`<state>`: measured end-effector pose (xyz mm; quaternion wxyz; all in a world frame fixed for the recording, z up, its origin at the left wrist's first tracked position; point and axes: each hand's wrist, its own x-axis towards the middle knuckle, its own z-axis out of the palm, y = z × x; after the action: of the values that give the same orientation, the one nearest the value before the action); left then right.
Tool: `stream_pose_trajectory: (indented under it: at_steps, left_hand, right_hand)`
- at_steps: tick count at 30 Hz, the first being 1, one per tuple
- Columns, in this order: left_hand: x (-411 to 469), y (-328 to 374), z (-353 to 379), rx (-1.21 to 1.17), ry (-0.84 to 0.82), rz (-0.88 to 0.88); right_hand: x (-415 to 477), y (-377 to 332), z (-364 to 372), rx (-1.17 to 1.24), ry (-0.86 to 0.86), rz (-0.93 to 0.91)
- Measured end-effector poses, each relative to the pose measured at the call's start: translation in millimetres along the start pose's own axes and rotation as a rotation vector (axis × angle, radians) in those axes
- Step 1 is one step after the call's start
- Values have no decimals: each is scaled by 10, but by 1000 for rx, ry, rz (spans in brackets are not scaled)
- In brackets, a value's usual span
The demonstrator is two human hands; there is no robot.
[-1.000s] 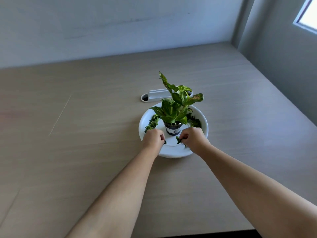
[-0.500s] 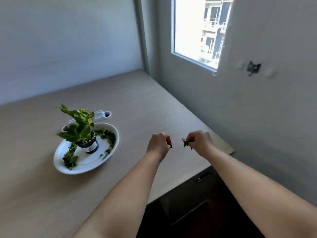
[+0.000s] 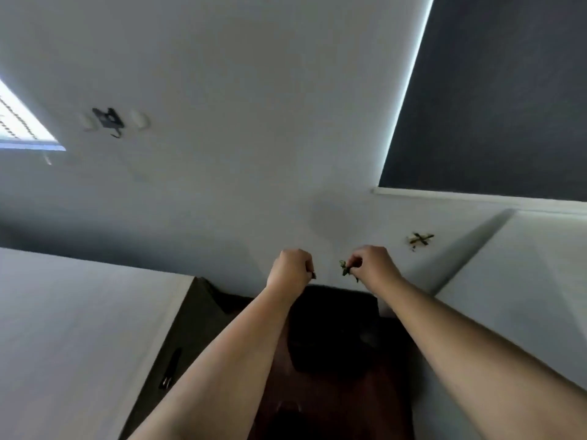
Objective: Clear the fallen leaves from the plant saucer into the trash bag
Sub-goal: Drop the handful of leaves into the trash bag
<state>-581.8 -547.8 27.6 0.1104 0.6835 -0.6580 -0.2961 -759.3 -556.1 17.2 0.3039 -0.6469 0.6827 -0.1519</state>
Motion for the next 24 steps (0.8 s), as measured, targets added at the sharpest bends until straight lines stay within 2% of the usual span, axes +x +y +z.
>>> stream_pose_trajectory:
  at_steps: [8, 17, 24]
  left_hand:
    - [590, -32, 1072, 116, -284, 72]
    - [955, -556, 1493, 234, -324, 61]
    - [988, -589, 1273, 250, -353, 54]
  right_hand:
    - [71, 956, 377, -7, 2, 228]
    - [388, 1292, 1072, 75, 4, 311]
    - [434, 1147, 953, 71, 24, 345]
